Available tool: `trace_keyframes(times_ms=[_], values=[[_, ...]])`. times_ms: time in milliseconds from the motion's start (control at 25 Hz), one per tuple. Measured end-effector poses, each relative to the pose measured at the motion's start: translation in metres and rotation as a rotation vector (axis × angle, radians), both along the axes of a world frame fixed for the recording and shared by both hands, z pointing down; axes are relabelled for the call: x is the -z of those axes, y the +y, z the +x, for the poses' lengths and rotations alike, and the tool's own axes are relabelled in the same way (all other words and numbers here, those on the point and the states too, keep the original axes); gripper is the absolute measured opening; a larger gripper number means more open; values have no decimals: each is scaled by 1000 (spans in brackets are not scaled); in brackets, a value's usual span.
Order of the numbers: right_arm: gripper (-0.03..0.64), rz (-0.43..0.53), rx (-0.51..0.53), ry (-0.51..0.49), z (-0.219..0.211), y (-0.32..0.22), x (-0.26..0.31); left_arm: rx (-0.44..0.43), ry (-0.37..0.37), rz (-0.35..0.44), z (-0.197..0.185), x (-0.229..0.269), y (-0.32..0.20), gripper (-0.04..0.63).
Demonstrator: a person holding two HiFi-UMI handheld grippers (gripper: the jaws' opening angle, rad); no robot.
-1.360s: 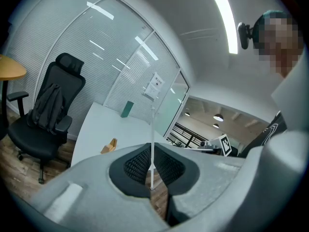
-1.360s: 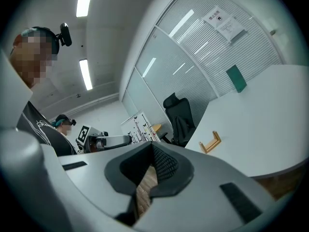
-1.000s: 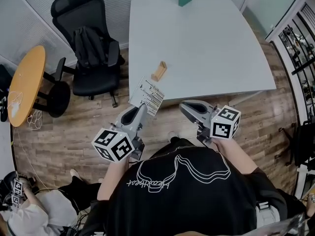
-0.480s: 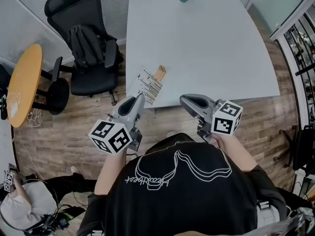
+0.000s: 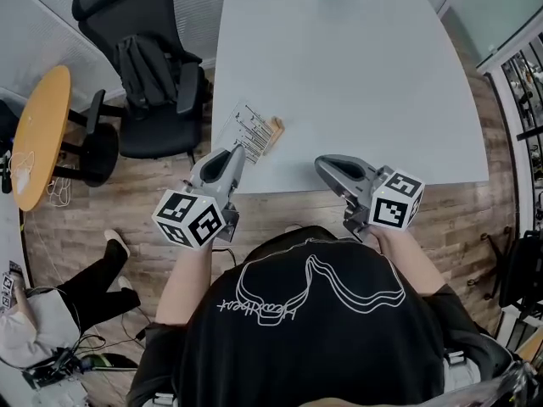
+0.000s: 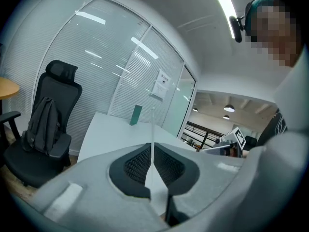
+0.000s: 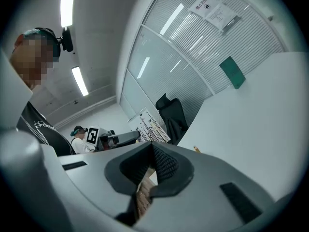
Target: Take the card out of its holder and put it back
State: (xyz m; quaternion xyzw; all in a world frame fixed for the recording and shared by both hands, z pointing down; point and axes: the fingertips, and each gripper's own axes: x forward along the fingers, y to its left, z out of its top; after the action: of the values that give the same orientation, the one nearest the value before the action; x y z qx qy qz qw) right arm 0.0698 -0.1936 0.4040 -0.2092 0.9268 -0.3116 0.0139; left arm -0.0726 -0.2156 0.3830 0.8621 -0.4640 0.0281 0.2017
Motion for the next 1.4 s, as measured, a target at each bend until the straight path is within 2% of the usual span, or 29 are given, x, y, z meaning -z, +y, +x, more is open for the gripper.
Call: trace_keyframes(times_ms=[160, 560, 760, 1400], values=[[9, -27, -4, -2, 9, -8, -12, 10, -20, -12, -2, -15, -16, 25], [9, -95, -18, 22, 21, -21, -50, -19, -94, 19, -7, -65, -53, 25], [9, -126, -21, 37, 24, -21, -63, -20, -81, -2, -11, -85, -63, 25], [9, -160, -31, 48, 29, -22, -77, -38, -92, -10, -5, -106, -76, 25]])
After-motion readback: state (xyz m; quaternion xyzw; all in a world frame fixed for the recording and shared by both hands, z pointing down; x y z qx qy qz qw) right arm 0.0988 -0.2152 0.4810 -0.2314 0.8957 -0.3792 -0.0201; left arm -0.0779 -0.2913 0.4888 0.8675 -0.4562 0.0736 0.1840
